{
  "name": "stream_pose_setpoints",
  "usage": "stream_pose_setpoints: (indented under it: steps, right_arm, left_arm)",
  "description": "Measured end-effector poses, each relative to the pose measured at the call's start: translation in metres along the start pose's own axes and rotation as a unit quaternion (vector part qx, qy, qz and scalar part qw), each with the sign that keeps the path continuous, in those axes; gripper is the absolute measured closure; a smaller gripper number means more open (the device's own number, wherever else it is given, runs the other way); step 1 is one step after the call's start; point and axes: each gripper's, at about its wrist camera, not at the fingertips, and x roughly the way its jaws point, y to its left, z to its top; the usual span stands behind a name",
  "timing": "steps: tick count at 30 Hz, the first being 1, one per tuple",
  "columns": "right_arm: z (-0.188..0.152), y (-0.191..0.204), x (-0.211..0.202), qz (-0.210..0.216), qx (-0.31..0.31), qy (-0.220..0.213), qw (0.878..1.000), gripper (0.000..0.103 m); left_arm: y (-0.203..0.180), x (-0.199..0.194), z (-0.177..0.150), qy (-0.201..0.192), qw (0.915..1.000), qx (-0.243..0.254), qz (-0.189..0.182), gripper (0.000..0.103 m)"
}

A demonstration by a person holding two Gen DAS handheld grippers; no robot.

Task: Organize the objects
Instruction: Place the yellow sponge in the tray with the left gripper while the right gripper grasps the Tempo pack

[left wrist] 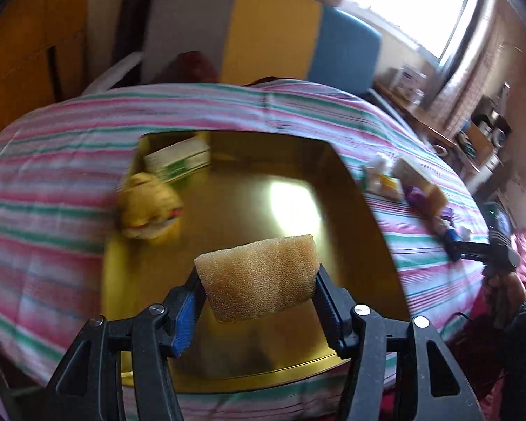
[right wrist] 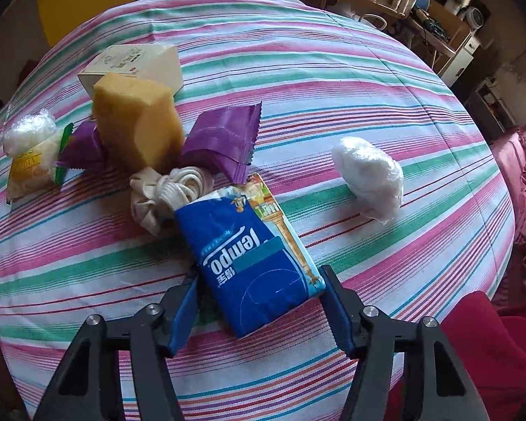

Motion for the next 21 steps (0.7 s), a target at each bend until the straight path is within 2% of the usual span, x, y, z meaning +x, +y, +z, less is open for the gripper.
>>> stream_pose_setpoints:
  steps: [3, 5, 14, 21]
  right_arm:
    - [-0.004, -0.005, -0.001, -0.003, -0.003, -0.002, 1.0, 0.039]
    - [0.007, -0.002, 0.004, -0.005, -0.004, -0.002, 1.0, 0.039]
    - [0.008, 0.005, 0.0, -0.006, -0.004, -0.002, 1.0, 0.039]
    - [0.009, 0.005, -0.001, -0.008, -0.006, -0.003, 1.0, 0.039]
  left_arm:
    - [0.025, 0.005, -0.006, 0.014, 0.9996, -0.012, 0.023, 0.044]
    - [0.034, 0.011, -0.008, 0.022, 0.9992, -0.018, 0.029, 0.044]
    - [0.044, 0.034, 0.0, 0.034, 0.9981, -0.007, 0.052, 0.044]
    - [0.051, 0.058, 0.012, 0.041, 0.997, -0.014, 0.064, 0.039]
